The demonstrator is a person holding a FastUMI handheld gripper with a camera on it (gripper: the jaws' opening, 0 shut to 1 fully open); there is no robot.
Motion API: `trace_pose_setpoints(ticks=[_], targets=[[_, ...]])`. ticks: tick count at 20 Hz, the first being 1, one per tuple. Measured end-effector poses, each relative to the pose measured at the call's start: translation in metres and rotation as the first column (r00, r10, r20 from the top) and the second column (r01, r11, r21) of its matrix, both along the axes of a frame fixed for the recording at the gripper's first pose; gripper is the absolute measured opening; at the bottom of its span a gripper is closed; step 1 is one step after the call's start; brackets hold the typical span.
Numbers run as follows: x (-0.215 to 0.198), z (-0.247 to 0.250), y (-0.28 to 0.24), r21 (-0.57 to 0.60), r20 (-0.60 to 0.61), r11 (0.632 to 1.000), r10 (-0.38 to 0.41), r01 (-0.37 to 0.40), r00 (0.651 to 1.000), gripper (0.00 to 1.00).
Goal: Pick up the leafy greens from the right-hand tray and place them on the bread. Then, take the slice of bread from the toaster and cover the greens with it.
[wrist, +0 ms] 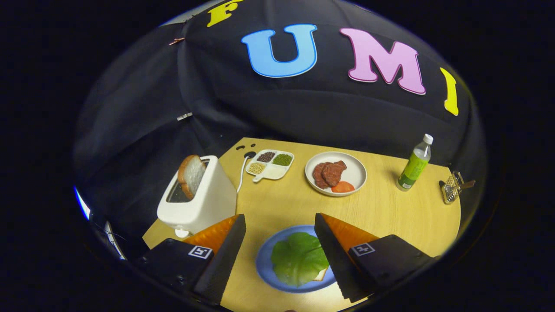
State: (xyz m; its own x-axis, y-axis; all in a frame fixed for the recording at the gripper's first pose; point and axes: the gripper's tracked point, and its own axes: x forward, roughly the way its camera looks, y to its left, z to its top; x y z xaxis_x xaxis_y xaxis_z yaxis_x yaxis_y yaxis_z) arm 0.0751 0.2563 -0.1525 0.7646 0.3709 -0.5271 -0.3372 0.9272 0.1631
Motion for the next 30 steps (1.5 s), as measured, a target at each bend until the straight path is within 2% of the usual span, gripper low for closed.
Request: trace_pose_setpoints(ticks=[3,7,12,17,19,22,26,30], targets=[[0.009,0.012,0.033,0.003,-0.007,0.998,0.061,-0.061,0.998,0.99],[0.027,0.034,0.076,0.003,0.045,0.992,0.129,-0.129,0.991,0.99],[0.041,0.039,0.132,-0.013,0.056,0.978,0.208,-0.208,0.976,0.99],[0.054,0.018,0.173,-0.043,0.014,0.970,0.240,-0.239,0.971,0.99],[0.051,0.019,0.192,-0.006,0.006,0.965,0.261,-0.261,0.965,1.00],[0.052,0.015,0.211,-0.012,-0.003,0.960,0.280,-0.280,0.960,1.00],[0.047,0.019,0.210,-0.010,-0.004,0.961,0.278,-0.278,0.961,0.97],[0.045,0.037,0.214,-0.010,0.049,0.953,0.302,-0.302,0.952,0.97]])
